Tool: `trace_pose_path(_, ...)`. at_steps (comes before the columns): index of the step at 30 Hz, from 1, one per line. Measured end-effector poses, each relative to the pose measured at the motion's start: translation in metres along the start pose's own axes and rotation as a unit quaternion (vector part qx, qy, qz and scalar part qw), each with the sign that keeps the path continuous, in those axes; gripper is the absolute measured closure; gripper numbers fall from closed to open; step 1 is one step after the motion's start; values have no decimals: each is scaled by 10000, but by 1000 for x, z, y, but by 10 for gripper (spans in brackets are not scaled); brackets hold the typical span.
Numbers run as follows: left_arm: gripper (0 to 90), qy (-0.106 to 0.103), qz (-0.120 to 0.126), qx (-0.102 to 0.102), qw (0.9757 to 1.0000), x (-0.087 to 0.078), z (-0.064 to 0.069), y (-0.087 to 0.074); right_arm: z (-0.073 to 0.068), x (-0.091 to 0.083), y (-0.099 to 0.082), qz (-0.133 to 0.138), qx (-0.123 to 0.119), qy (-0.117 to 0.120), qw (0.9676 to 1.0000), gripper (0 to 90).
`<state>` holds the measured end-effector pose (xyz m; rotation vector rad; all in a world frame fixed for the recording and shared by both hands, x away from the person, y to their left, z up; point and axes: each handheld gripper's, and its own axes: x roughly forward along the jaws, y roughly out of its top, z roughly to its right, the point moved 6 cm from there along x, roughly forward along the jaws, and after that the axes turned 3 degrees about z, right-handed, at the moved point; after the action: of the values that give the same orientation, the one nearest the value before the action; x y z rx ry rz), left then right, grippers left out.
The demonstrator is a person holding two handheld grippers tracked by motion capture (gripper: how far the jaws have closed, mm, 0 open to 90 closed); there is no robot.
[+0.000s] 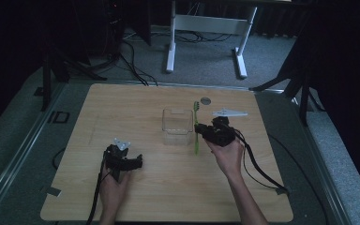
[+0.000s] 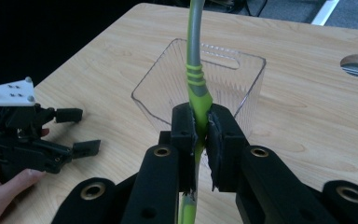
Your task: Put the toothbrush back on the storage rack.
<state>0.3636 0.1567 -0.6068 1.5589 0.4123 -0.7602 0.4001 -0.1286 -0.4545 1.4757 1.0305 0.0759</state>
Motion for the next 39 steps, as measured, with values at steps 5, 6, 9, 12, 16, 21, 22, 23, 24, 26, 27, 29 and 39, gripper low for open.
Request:
trace_pose_path(5, 80, 0, 1, 1, 10000, 0, 0, 0, 1, -1, 2, 101, 44, -8, 9999, 817)
trace_pose_path(6, 79, -1, 1, 1, 10000, 0, 0, 0, 1, 0, 2, 111, 48, -10, 9999, 817)
trace_pose_path(9, 79, 1, 1, 1, 10000, 0, 0, 0, 1, 0, 3, 190, 64, -13, 9998, 817)
trace_pose_path(12, 79, -1, 0, 1, 10000, 0, 0, 0, 1, 0, 5, 267, 141, 19, 9995, 817)
trace_pose_path(16, 80, -1, 0, 1, 10000, 0, 0, 0, 2, 0, 8, 376, 208, 41, 9991, 817)
trace_pose_path(21, 80, 3, -4, 15, 10000, 0, 0, 0, 3, -1, 11, 540, 273, 61, 9982, 817)
trace_pose_path(22, 80, 1, -8, 8, 10000, 0, 0, 0, 3, -2, 12, 552, 303, 82, 9980, 817)
trace_pose_path(23, 79, 0, -9, 7, 10000, 0, 0, 0, 4, -1, 13, 580, 314, 76, 9978, 817)
trace_pose_path(24, 79, 0, -10, 8, 10000, 0, 0, 0, 4, -1, 13, 590, 330, 86, 9977, 817)
trace_pose_path(26, 80, 0, -11, 8, 10000, 0, 0, 0, 5, -1, 14, 614, 367, 117, 9974, 817)
trace_pose_path(27, 79, -1, -12, 9, 10000, 0, 0, 0, 5, -1, 14, 625, 370, 118, 9973, 817)
trace_pose_path(29, 79, 0, -9, 8, 10000, 0, 0, 0, 5, 0, 15, 629, 391, 136, 9972, 817)
trace_pose_path(39, 79, 2, -7, 7, 10000, 0, 0, 0, 7, 3, 18, 739, 527, 214, 9956, 817)
